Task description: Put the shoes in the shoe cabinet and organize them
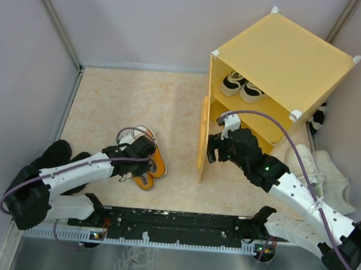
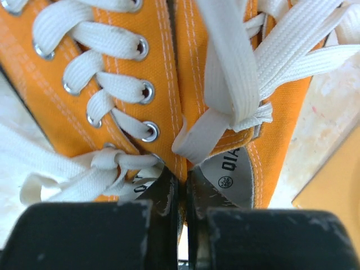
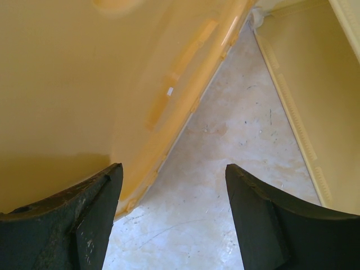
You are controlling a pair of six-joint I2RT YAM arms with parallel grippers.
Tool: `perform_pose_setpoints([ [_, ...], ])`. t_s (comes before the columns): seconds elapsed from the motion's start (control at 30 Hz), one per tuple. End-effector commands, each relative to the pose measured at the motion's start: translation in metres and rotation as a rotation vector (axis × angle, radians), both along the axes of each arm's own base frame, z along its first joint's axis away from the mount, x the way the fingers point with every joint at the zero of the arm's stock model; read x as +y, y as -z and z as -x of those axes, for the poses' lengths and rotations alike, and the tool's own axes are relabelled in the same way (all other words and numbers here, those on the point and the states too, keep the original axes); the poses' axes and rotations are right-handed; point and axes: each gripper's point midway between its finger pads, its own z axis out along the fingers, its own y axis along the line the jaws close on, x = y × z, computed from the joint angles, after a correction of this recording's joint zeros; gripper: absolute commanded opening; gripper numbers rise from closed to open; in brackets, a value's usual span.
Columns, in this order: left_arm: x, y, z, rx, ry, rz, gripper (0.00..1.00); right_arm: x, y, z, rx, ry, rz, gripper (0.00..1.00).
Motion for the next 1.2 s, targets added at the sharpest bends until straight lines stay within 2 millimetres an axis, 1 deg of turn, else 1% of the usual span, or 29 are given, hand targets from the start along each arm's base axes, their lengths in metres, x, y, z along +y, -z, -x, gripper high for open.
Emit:
perform_pose_setpoints([
  [0.0, 0.004, -0.095, -0.044, -0.325, 0.043, -0.023, 0.00, -0.003, -0.010, -0.008, -0.038, 0.054, -0.025, 0.74],
  [0.07, 0.018, -0.138, -0.054, -0.461, 0.014, -0.036, 0.00, -0.008, -0.006, -0.012, -0.033, 0.096, -0.012, 0.74],
  [0.1, 0.025, -0.165, -0.059, -0.536, -0.004, -0.042, 0.00, -0.010, -0.003, -0.014, -0.030, 0.117, -0.005, 0.74],
  [0.13, 0.034, -0.183, -0.060, -0.589, -0.014, -0.065, 0.00, -0.011, -0.001, -0.016, -0.025, 0.130, 0.000, 0.74],
  [0.2, 0.053, -0.232, -0.062, -0.701, -0.070, -0.079, 0.00, -0.003, 0.003, -0.017, -0.013, 0.113, -0.007, 0.74],
  [0.3, 0.077, -0.301, -0.058, -0.863, -0.121, -0.083, 0.00, 0.023, 0.004, -0.017, 0.015, 0.020, -0.065, 0.74],
  [0.37, 0.086, -0.349, -0.053, -0.997, -0.131, -0.046, 0.00, 0.046, -0.003, -0.018, 0.016, -0.052, -0.132, 0.73],
  [0.4, 0.089, -0.371, -0.050, -1.057, -0.129, -0.027, 0.00, 0.060, -0.006, -0.018, 0.021, -0.103, -0.173, 0.73],
  [0.47, 0.091, -0.409, -0.043, -1.162, -0.112, 0.016, 0.00, 0.092, -0.020, -0.013, 0.024, -0.224, -0.281, 0.72],
  [0.5, 0.090, -0.426, -0.041, -1.208, -0.097, 0.025, 0.00, 0.108, -0.027, -0.010, 0.025, -0.287, -0.338, 0.71],
  [0.57, 0.083, -0.453, -0.039, -1.281, -0.050, 0.036, 0.00, 0.132, -0.039, -0.006, 0.021, -0.377, -0.425, 0.71],
  [0.63, 0.068, -0.480, -0.036, -1.352, 0.028, 0.071, 0.00, 0.152, -0.045, -0.003, 0.019, -0.448, -0.470, 0.71],
  [0.67, 0.062, -0.497, -0.032, -1.397, 0.065, 0.100, 0.00, 0.160, -0.045, -0.003, 0.020, -0.470, -0.482, 0.71],
  [0.73, 0.045, -0.520, -0.028, -1.460, 0.145, 0.142, 0.00, 0.168, -0.043, -0.007, 0.023, -0.479, -0.487, 0.69],
  [0.77, 0.036, -0.527, -0.029, -1.473, 0.183, 0.153, 0.00, 0.168, -0.042, -0.010, 0.020, -0.468, -0.485, 0.69],
  [0.83, 0.017, -0.538, -0.029, -1.489, 0.256, 0.179, 0.00, 0.160, -0.042, -0.014, 0.002, -0.418, -0.471, 0.69],
  [0.87, 0.007, -0.543, -0.029, -1.498, 0.299, 0.196, 0.00, 0.153, -0.045, -0.015, -0.016, -0.391, -0.460, 0.69],
  [0.9, -0.003, -0.546, -0.029, -1.506, 0.337, 0.211, 0.00, 0.141, -0.043, -0.019, -0.023, -0.337, -0.429, 0.69],
  [0.93, -0.014, -0.548, -0.027, -1.514, 0.389, 0.235, 0.00, 0.130, -0.045, -0.019, -0.042, -0.297, -0.404, 0.69],
  [1.0, -0.030, -0.552, -0.027, -1.522, 0.452, 0.262, 0.00, 0.105, -0.053, -0.021, -0.078, -0.208, -0.359, 0.69],
  [1.03, -0.038, -0.553, -0.025, -1.529, 0.488, 0.279, 0.00, 0.089, -0.064, -0.020, -0.112, -0.163, -0.351, 0.69],
  [1.1, -0.055, -0.553, -0.023, -1.538, 0.568, 0.307, 0.00, 0.058, -0.078, -0.020, -0.158, -0.054, -0.329, 0.69],
  [1.13, -0.065, -0.551, -0.022, -1.535, 0.614, 0.323, 0.00, 0.040, -0.091, -0.018, -0.192, 0.006, -0.333, 0.69],
  [1.17, -0.077, -0.544, -0.024, -1.519, 0.661, 0.332, 0.00, 0.020, -0.101, -0.018, -0.224, 0.079, -0.333, 0.69],
])
